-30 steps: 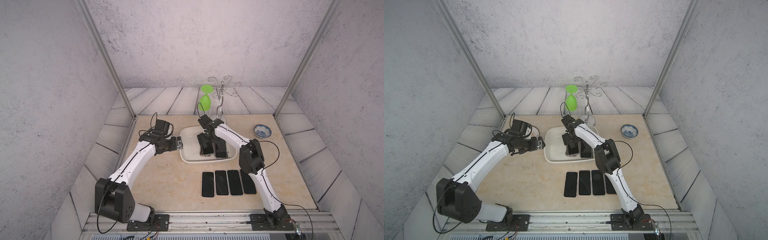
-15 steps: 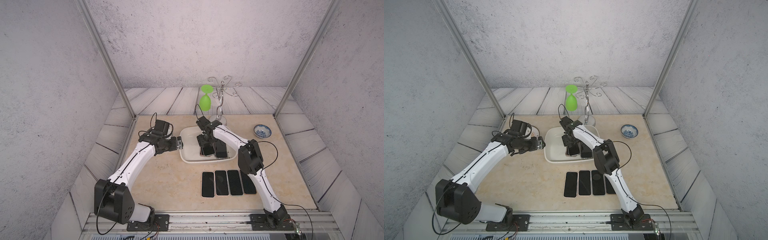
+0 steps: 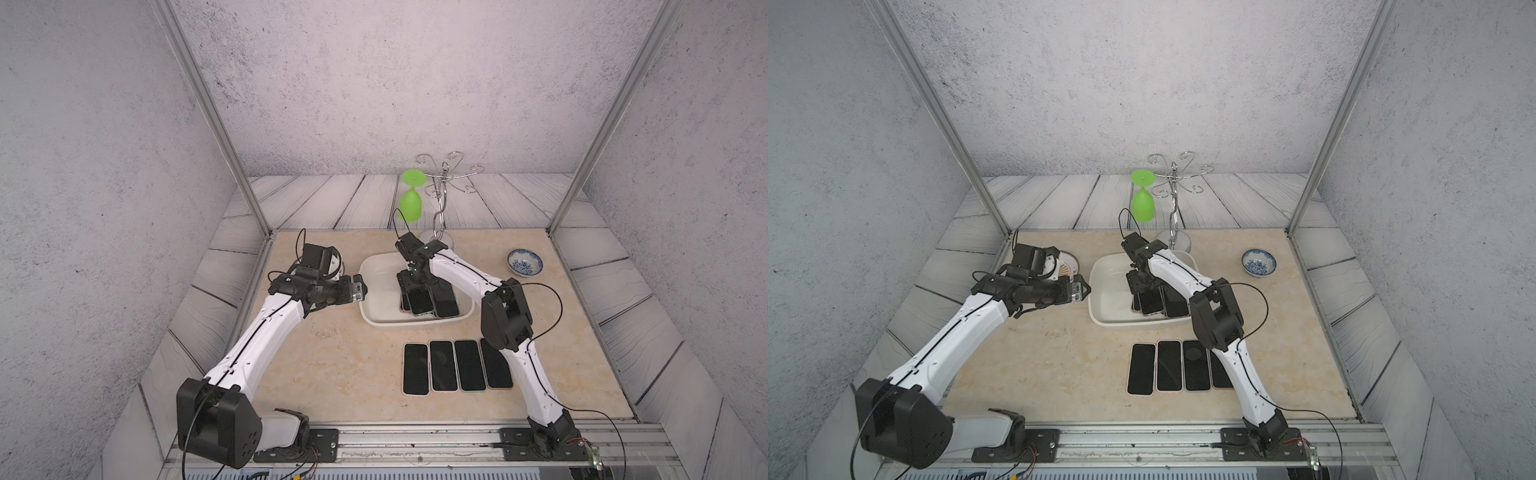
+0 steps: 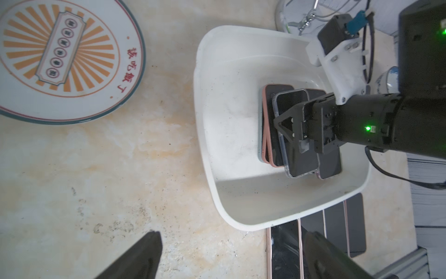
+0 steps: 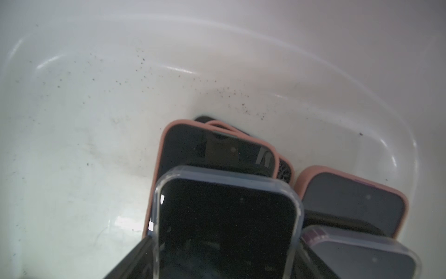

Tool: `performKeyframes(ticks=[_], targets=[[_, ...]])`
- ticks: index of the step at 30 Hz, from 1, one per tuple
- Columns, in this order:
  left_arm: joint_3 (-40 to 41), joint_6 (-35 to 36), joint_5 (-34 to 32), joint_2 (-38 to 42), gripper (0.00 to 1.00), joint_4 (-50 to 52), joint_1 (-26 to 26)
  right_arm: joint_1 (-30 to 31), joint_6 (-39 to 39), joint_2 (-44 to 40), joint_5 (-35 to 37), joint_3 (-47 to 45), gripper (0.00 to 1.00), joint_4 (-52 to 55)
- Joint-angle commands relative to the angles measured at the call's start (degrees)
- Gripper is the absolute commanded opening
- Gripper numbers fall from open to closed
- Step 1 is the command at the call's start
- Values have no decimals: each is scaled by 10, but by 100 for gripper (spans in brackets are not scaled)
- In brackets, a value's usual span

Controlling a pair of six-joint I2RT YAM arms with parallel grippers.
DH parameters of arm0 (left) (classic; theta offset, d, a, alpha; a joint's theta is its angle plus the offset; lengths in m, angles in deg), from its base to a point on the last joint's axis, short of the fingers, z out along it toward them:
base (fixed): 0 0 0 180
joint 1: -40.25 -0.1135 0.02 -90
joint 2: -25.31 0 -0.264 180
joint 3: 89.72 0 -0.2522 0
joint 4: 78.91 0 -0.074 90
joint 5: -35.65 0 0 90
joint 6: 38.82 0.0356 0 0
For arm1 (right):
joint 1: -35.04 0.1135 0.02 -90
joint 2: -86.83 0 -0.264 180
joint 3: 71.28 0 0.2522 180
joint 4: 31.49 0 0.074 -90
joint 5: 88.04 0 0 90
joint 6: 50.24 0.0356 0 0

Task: Take the phone out of the storage box
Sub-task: Pick up the phone from the storage box.

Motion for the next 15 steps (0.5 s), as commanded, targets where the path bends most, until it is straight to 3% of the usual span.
performKeyframes(ticks=[1,6,9,15], targets=[[38,-2,70,26,98,-82,-5,-6,-8,-71,1,13,0,14],[91,-36,162,32,98,-194,-1,-12,-9,-110,-7,18,0,8],[120,-60,176,20,98,-259,14,-16,-13,-120,-25,24,0,4],[95,-66,129,-35,98,-298,87,-19,-6,-106,-73,73,0,48]])
